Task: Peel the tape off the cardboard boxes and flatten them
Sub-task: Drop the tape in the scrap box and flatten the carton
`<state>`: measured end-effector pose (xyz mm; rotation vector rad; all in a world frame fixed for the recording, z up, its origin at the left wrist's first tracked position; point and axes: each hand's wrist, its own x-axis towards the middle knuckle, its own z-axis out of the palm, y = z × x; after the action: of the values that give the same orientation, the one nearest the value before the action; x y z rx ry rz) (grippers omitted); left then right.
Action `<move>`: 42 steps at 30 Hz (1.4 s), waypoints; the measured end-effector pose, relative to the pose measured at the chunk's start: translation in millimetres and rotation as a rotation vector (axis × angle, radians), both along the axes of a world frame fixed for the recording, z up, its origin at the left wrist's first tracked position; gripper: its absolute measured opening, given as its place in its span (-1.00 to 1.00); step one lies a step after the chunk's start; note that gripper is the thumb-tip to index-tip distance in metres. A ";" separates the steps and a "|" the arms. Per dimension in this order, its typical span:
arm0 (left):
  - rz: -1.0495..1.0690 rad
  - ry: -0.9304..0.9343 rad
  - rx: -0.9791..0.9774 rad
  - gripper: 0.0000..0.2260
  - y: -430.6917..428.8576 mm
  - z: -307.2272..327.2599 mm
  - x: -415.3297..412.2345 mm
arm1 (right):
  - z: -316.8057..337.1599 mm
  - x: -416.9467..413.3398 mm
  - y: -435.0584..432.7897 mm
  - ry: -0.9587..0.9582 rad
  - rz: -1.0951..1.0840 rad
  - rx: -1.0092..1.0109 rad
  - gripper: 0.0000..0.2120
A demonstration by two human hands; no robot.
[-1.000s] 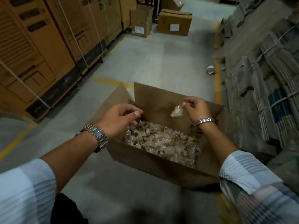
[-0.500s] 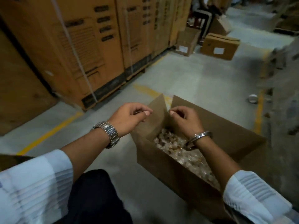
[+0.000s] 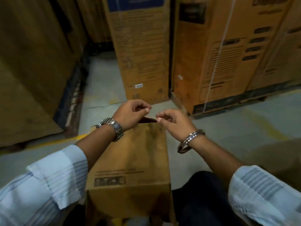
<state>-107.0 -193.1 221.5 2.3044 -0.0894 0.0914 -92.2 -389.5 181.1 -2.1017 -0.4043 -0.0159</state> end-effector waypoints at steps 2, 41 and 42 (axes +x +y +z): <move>0.075 -0.019 0.115 -0.89 40.3 -9.1 -11.7 | 0.5 -3.0 37.9 -0.048 0.056 -0.119 -0.83; 0.906 -0.278 -0.642 -0.59 90.9 16.2 -40.2 | 40.3 0.5 101.8 0.147 -0.095 -0.610 -0.27; 0.908 -0.281 -0.703 -0.60 84.7 24.7 -42.1 | 39.0 1.5 98.9 0.142 -0.119 -0.639 -0.25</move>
<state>-149.1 -108.4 246.2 1.4595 0.7358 0.7736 -90.7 -290.6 220.1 -2.7330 -0.2095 0.2178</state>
